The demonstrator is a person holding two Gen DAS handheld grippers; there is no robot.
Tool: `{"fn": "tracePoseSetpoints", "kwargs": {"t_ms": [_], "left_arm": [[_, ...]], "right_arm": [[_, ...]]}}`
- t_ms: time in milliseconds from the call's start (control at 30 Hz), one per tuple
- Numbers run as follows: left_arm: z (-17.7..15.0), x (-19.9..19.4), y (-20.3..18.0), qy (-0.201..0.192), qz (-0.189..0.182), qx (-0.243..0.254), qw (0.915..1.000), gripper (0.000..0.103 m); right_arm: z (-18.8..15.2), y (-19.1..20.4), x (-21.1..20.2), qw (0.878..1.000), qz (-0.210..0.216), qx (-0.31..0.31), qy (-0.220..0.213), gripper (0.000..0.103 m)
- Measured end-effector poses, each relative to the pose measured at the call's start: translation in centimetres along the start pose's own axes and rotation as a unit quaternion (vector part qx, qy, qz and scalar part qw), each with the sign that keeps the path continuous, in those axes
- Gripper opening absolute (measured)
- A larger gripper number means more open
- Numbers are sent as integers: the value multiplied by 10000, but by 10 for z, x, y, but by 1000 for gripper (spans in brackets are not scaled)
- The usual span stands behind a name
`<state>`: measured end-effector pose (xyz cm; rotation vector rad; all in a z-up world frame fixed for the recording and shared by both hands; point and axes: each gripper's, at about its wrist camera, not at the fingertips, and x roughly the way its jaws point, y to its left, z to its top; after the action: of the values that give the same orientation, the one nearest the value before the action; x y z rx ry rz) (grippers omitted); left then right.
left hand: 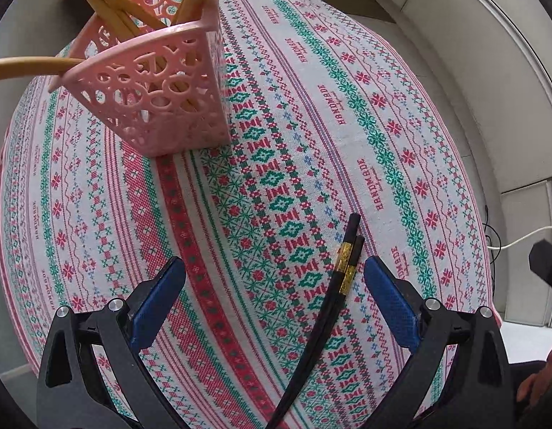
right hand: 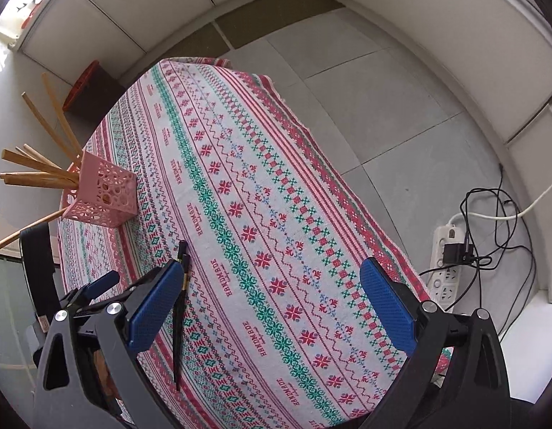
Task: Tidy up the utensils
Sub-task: 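Grasp a black gold-tipped pen with the left tool while the right tool approaches the other pen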
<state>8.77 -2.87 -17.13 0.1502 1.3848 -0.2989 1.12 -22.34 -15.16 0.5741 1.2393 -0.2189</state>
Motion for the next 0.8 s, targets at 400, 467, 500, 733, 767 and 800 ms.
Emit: {"fn": "tracePoseSetpoints", "kwargs": {"t_ms": [400, 467, 500, 733, 767, 800], "left_arm": [[23, 37, -31, 38, 341, 178, 9993, 86], [26, 41, -32, 42, 327, 162, 9993, 86], [27, 42, -33, 36, 357, 180, 9992, 87], [29, 60, -32, 121, 365, 342, 9987, 79], [29, 60, -32, 112, 329, 392, 9986, 70], [28, 58, -34, 97, 316, 450, 9984, 59]], "right_arm": [[2, -14, 6, 9997, 20, 201, 168, 96], [2, -16, 5, 9996, 35, 240, 172, 96], [3, -17, 5, 9995, 37, 252, 174, 96], [3, -15, 8, 9994, 39, 254, 221, 96], [3, -14, 9, 9994, 37, 252, 227, 96], [3, -13, 10, 9994, 39, 245, 237, 96]]}}
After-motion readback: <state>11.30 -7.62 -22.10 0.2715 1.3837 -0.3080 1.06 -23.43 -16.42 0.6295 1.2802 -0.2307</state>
